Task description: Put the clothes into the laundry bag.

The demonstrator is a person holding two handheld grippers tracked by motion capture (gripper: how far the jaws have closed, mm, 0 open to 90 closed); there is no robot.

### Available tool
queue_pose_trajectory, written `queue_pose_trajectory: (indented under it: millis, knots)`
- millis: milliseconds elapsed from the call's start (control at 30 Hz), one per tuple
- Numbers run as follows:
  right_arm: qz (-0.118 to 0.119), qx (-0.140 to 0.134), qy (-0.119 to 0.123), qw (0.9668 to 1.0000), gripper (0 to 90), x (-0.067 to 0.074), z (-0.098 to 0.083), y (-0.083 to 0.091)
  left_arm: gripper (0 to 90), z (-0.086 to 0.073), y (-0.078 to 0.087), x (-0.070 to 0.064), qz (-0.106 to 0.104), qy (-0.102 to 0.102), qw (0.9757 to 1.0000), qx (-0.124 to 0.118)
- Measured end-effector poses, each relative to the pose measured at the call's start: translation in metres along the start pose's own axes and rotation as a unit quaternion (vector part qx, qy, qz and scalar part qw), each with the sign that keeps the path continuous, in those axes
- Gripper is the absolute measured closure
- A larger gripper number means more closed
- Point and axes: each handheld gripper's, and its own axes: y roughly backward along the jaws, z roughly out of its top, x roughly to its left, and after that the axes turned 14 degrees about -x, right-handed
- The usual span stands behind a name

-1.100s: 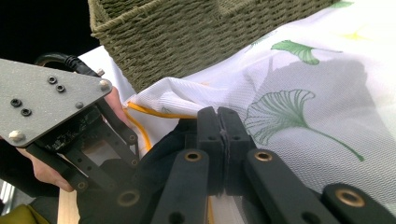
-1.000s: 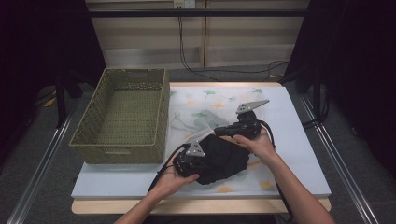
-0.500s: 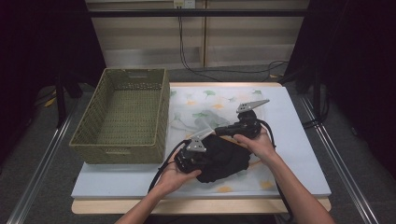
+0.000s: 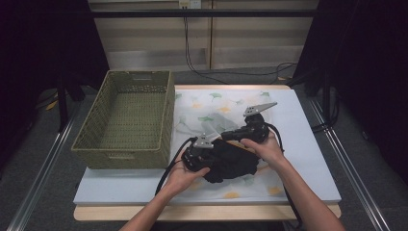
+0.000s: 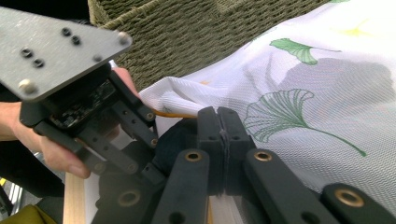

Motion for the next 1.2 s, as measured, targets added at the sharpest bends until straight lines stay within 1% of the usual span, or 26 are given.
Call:
queue_pose_trajectory:
  millis: [33, 67, 167, 200, 233, 333, 367, 400, 433, 467, 500, 533, 600, 633, 667, 700, 767, 800, 833, 867, 933, 1033, 1100, 1133, 1167, 1200]
  knots:
    - [0.000, 0.000, -0.001, 1.0000, 89.6, 0.000, 0.000, 0.000, 85.2, 0.001, 0.000, 0.001, 0.002, 0.000, 1.0000, 0.001]
    - [0.001, 0.000, 0.000, 1.0000, 89.6, 0.001, 0.000, 0.000, 85.2, 0.002, -0.002, 0.001, 0.000, 0.002, 1.0000, -0.005]
    - [0.001, 0.001, -0.002, 1.0000, 89.6, 0.000, -0.001, -0.001, 85.2, 0.002, -0.005, 0.001, 0.009, -0.001, 0.9999, 0.005]
    - [0.002, 0.002, -0.002, 1.0000, 89.6, 0.000, -0.001, -0.001, 85.2, 0.001, -0.008, 0.003, 0.007, 0.005, 1.0000, -0.004]
    - [0.004, 0.001, -0.003, 1.0000, 89.6, 0.000, -0.001, -0.001, 85.2, 0.001, -0.009, 0.004, 0.008, 0.012, 0.9999, -0.004]
    - [0.002, 0.001, -0.003, 1.0000, 89.6, 0.000, -0.001, 0.000, 85.2, 0.002, -0.013, 0.006, 0.012, 0.023, 0.9996, -0.013]
    - [0.002, 0.000, -0.003, 1.0000, 89.6, -0.001, -0.001, 0.000, 85.2, 0.003, -0.014, 0.006, 0.012, 0.018, 0.9997, -0.012]
    - [0.002, -0.001, -0.004, 1.0000, 89.6, -0.001, -0.001, 0.000, 85.2, 0.004, -0.015, 0.006, 0.018, 0.015, 0.9997, -0.010]
    - [0.001, 0.000, -0.005, 1.0000, 89.6, -0.001, -0.001, 0.000, 85.2, 0.005, -0.017, 0.007, 0.017, 0.020, 0.9996, -0.014]
    - [0.001, 0.001, -0.005, 1.0000, 89.6, -0.002, -0.002, 0.000, 85.2, 0.007, -0.018, 0.008, 0.021, 0.018, 0.9996, -0.012]
    - [0.001, 0.000, -0.005, 1.0000, 89.6, -0.002, -0.002, 0.000, 85.2, 0.007, -0.019, 0.008, 0.023, 0.019, 0.9995, -0.014]
    - [0.002, -0.001, -0.007, 1.0000, 89.6, -0.002, -0.001, 0.000, 85.2, 0.008, -0.021, 0.010, 0.022, 0.025, 0.9993, -0.020]
    - [0.005, -0.003, -0.011, 0.9999, 89.6, -0.002, -0.001, 0.002, 85.2, 0.009, -0.022, 0.013, 0.027, 0.033, 0.9988, -0.023]
    - [0.004, -0.006, -0.011, 0.9999, 89.6, -0.003, 0.000, 0.003, 85.2, 0.009, -0.023, 0.014, 0.029, 0.031, 0.9988, -0.024]
    - [0.004, -0.007, -0.013, 0.9999, 89.6, -0.003, 0.000, 0.004, 85.2, 0.009, -0.024, 0.014, 0.042, 0.025, 0.9986, -0.022]
    - [0.004, -0.008, -0.014, 0.9999, 89.6, -0.004, 0.000, 0.005, 85.2, 0.009, -0.026, 0.015, 0.042, 0.021, 0.9986, -0.022]
    - [0.003, -0.004, -0.014, 0.9999, 89.6, -0.004, -0.001, 0.004, 85.0, 0.006, -0.028, 0.017, 0.039, 0.029, 0.9987, -0.017]
    - [0.004, -0.003, -0.012, 0.9999, 89.6, -0.004, -0.002, 0.003, 84.4, 0.005, -0.029, 0.018, 0.034, 0.032, 0.9988, -0.011]
    - [0.004, 0.001, -0.012, 0.9999, 89.6, -0.004, -0.003, 0.002, 83.6, 0.004, -0.028, 0.019, 0.028, 0.033, 0.9990, -0.011]
    - [0.004, 0.002, -0.012, 0.9999, 89.6, -0.003, -0.003, 0.001, 82.4, 0.004, -0.027, 0.018, 0.026, 0.033, 0.9990, -0.015]
    - [0.004, 0.003, -0.011, 0.9999, 89.6, -0.004, -0.004, 0.000, 77.9, 0.005, -0.022, 0.017, 0.022, 0.030, 0.9993, -0.009]
    - [0.005, 0.004, -0.012, 0.9999, 89.6, -0.004, -0.005, -0.001, 66.6, 0.007, -0.013, 0.013, 0.021, 0.023, 0.9994, -0.012]
    - [0.005, 0.003, -0.013, 0.9999, 89.6, -0.005, -0.005, -0.001, 59.2, 0.008, -0.006, 0.010, 0.018, 0.020, 0.9995, -0.019]
    - [0.004, 0.002, -0.012, 0.9999, 89.6, -0.005, -0.005, -0.001, 56.5, 0.009, -0.003, 0.010, 0.016, 0.015, 0.9996, -0.020]
    - [0.003, 0.002, -0.013, 0.9999, 89.6, -0.005, -0.005, 0.000, 54.0, 0.009, 0.002, 0.009, 0.019, 0.012, 0.9995, -0.020]
    - [0.004, 0.003, -0.013, 0.9999, 89.6, -0.006, -0.005, -0.001, 50.7, 0.009, 0.005, 0.008, 0.019, 0.013, 0.9995, -0.023]
